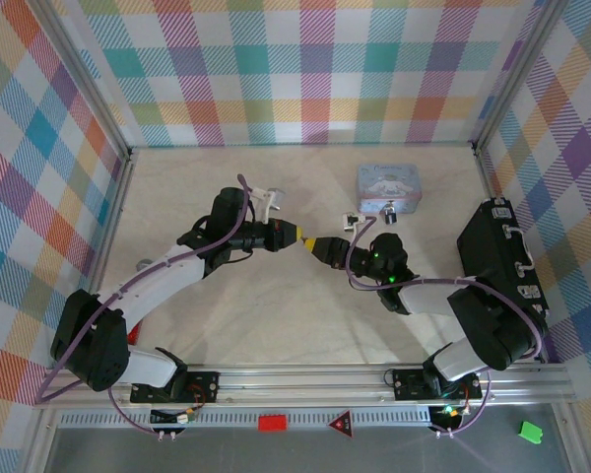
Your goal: Unlock the padlock with the key
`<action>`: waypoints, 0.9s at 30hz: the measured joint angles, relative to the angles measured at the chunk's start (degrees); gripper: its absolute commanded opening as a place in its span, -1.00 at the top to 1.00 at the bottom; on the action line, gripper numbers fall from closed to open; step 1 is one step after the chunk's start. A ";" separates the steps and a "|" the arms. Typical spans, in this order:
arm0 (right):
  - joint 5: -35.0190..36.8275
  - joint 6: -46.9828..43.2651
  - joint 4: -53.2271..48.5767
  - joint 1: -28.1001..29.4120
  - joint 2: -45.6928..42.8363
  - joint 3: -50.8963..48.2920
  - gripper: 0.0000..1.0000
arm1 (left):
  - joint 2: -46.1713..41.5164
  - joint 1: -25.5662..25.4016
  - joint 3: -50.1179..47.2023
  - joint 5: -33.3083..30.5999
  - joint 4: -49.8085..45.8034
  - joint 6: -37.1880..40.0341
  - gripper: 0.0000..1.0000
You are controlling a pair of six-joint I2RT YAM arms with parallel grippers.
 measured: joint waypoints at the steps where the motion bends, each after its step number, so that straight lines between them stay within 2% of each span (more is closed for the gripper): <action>1: -0.26 0.04 0.26 -0.02 0.00 -0.04 0.27 | 0.07 0.00 0.00 0.35 0.07 0.00 1.00; 27: -6.34 1.09 1.46 -0.74 -0.44 -0.09 0.84 | 0.57 0.09 0.00 3.52 1.09 -0.15 1.00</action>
